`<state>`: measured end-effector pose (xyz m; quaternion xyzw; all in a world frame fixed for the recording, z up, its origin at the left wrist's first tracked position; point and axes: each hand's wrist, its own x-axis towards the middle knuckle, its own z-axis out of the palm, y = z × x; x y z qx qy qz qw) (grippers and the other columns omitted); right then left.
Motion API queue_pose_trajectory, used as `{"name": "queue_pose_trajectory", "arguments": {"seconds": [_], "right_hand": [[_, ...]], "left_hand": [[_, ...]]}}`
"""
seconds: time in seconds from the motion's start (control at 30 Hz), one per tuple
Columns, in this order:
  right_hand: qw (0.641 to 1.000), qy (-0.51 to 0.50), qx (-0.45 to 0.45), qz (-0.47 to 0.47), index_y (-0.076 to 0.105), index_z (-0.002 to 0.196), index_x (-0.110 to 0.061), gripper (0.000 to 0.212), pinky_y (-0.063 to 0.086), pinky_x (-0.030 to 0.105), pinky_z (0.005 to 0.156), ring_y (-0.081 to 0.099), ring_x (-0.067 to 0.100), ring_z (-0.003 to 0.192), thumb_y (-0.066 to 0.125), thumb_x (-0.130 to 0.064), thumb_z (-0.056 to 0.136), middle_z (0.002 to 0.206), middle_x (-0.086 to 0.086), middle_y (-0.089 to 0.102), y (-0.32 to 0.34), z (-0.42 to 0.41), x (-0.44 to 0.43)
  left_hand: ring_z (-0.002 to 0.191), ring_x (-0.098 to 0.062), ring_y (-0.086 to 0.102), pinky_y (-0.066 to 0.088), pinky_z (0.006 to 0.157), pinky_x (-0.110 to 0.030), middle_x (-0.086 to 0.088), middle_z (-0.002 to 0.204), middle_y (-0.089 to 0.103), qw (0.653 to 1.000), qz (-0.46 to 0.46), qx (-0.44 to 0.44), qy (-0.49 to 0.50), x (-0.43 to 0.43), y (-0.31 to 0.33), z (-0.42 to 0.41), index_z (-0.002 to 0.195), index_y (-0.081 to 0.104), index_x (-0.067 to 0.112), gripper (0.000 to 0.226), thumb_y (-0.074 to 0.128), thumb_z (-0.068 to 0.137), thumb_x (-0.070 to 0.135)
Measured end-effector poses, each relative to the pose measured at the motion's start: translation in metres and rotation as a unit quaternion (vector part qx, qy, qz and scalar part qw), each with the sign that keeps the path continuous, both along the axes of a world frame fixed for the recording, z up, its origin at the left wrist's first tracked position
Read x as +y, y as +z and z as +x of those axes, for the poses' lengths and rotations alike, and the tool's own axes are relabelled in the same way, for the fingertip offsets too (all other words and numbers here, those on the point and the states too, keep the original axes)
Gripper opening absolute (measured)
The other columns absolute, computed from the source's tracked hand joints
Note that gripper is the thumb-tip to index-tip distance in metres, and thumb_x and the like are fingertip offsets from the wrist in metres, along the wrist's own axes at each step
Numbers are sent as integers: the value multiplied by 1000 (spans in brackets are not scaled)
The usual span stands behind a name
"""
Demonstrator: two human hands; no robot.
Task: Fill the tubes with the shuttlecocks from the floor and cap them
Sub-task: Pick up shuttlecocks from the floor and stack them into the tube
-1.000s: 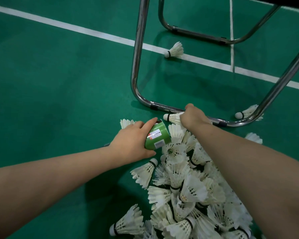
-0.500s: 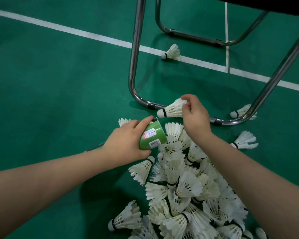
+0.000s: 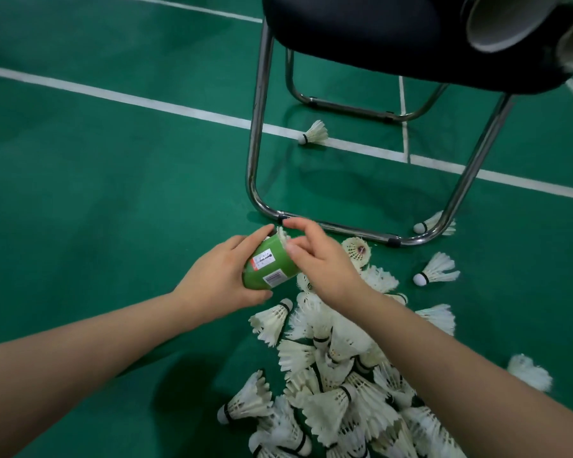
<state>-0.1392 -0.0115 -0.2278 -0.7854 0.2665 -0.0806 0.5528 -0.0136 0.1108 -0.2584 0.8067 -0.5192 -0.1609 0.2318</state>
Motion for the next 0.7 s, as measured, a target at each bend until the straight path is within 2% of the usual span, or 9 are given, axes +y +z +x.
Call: {"name": "queue_pose_trajectory", "arguments": {"seconds": [0.07, 0.17, 0.23, 0.3, 0.47, 0.7], "right_hand": [[995, -14, 12, 97, 49, 123, -22, 26, 46, 21, 78, 57, 6, 94, 40, -27, 99, 106, -4, 62, 11, -5, 12], [991, -3, 35, 128, 45, 129, -21, 39, 43, 19, 80, 55, 4, 96, 45, -40, 95, 115, -3, 58, 25, -18, 24], [988, 14, 36, 150, 37, 136, -23, 49, 41, 20, 84, 55, 2, 98, 53, -35, 92, 114, -6, 58, 30, -26, 31], [985, 24, 27, 166, 32, 140, -24, 56, 40, 23, 91, 58, 8, 103, 58, -24, 90, 109, -8, 62, 35, -31, 35], [985, 10, 2, 170, 29, 140, -22, 66, 44, 25, 91, 61, 19, 105, 62, -8, 85, 116, 6, 65, 54, -43, 42], [991, -78, -50, 94, 34, 122, -15, 50, 48, 30, 88, 65, 18, 98, 67, -22, 84, 105, 2, 69, 74, -55, 55]], "left_hand": [[95, -8, 48, 41, 77, -21, 7, 119, 50, 1000, -14, -5, -5, 7, 4, -4, 144, 17, 40, 95, 74, 68, 41], [98, -11, 51, 39, 77, -20, 5, 120, 52, 999, -25, -22, -22, 18, 12, -11, 144, 21, 36, 94, 76, 68, 38], [100, -11, 51, 39, 78, -20, 4, 122, 52, 999, -24, -35, -28, 22, 19, -16, 145, 21, 35, 93, 75, 68, 39], [103, -12, 51, 39, 79, -21, 5, 125, 51, 999, -24, -39, -29, 23, 28, -20, 145, 21, 35, 93, 74, 69, 39], [105, -12, 50, 39, 80, -20, 5, 124, 51, 996, -11, -66, -58, 24, 59, -28, 145, 18, 37, 93, 73, 70, 40], [109, -14, 51, 44, 86, -27, 5, 126, 50, 991, -7, -104, -87, 29, 103, -41, 144, 16, 41, 94, 72, 69, 40]]}}
